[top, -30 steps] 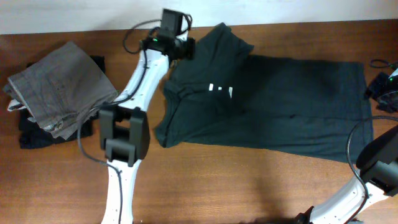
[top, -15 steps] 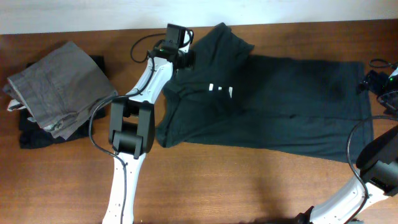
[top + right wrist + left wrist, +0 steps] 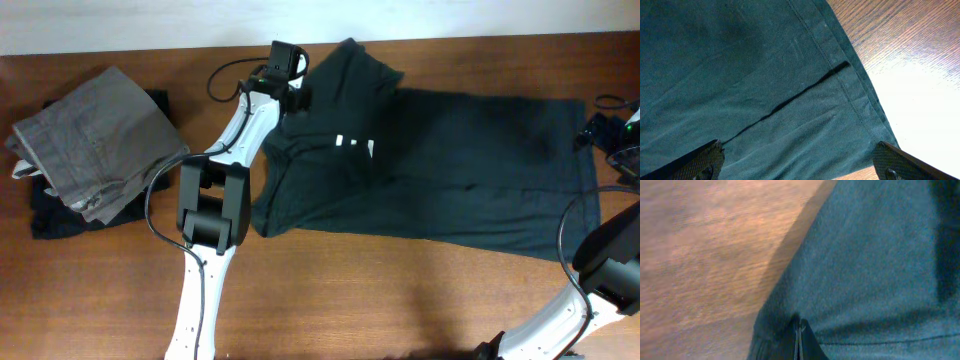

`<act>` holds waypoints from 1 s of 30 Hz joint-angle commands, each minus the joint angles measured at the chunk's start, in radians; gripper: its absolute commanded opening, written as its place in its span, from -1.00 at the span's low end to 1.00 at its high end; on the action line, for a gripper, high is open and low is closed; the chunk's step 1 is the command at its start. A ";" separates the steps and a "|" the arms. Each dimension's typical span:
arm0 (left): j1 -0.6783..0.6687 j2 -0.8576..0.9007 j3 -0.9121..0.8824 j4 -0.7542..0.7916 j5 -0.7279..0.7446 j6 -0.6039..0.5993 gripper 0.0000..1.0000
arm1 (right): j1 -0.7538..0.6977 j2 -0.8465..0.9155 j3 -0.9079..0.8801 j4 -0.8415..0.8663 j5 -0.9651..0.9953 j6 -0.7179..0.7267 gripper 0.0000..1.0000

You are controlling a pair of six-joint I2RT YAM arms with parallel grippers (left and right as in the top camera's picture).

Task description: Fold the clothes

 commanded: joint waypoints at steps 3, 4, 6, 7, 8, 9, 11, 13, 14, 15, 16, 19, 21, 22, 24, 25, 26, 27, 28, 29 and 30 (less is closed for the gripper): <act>0.010 0.048 -0.031 -0.093 -0.082 0.008 -0.99 | 0.006 -0.007 -0.003 0.002 -0.002 0.000 0.98; 0.010 0.047 -0.031 -0.097 -0.082 0.003 -0.99 | 0.006 -0.007 -0.003 0.002 -0.002 0.000 0.98; 0.010 0.039 -0.029 -0.086 -0.084 0.003 -0.99 | 0.006 -0.007 -0.003 0.002 -0.002 0.000 0.98; 0.010 0.035 -0.023 -0.077 -0.087 0.004 -0.99 | 0.006 -0.007 -0.003 0.002 -0.002 0.000 0.98; 0.010 0.030 -0.011 -0.067 -0.086 0.004 -1.00 | 0.006 -0.007 -0.003 0.002 -0.002 0.000 0.98; 0.010 0.025 0.005 -0.062 -0.085 0.003 -0.99 | 0.006 -0.007 -0.003 0.002 -0.002 0.000 0.97; 0.010 0.016 0.060 -0.066 -0.076 0.004 -0.88 | 0.006 -0.007 -0.003 0.002 -0.002 0.000 0.98; 0.008 0.011 0.143 -0.098 -0.029 0.031 -0.56 | 0.006 -0.007 -0.003 0.002 -0.002 0.000 0.98; 0.008 0.010 0.184 -0.111 0.006 0.044 -0.34 | 0.006 -0.007 -0.003 0.002 -0.002 0.000 0.98; 0.008 0.010 0.233 -0.129 0.049 0.055 -0.16 | 0.006 -0.007 -0.003 0.002 -0.002 0.000 0.97; 0.008 0.010 0.271 -0.142 0.089 0.071 -0.06 | 0.006 -0.007 -0.003 0.003 -0.002 0.000 0.97; 0.008 0.010 0.359 -0.154 0.193 0.208 0.18 | 0.006 -0.007 -0.003 0.002 -0.002 0.000 0.98; 0.008 0.010 0.377 -0.124 0.193 0.207 0.15 | 0.006 -0.007 -0.003 0.002 -0.002 0.000 0.97; 0.008 0.010 0.377 -0.111 0.193 0.207 0.11 | 0.006 -0.007 -0.003 0.002 -0.002 0.000 0.98; 0.008 0.016 0.377 -0.091 0.193 0.207 0.07 | 0.006 -0.007 -0.003 0.002 -0.002 0.000 0.98; 0.008 0.023 0.377 -0.076 0.193 0.208 0.04 | 0.006 -0.007 -0.003 0.002 -0.002 0.000 0.97; 0.008 0.030 0.376 -0.055 0.193 0.208 0.01 | 0.006 -0.007 -0.003 0.003 -0.002 0.000 0.98; 0.008 0.040 0.376 -0.032 0.193 0.207 -0.04 | 0.006 -0.007 -0.003 0.002 -0.002 0.000 0.97; 0.007 0.048 0.376 -0.007 0.193 0.207 -0.08 | 0.006 -0.007 -0.003 0.003 -0.002 0.000 0.97; 0.006 0.058 0.376 0.014 0.193 0.207 -0.09 | 0.006 -0.007 -0.003 0.002 -0.002 0.000 0.97; 0.004 0.068 0.376 0.037 0.193 0.207 -0.11 | 0.006 -0.007 -0.003 0.003 -0.002 0.000 0.97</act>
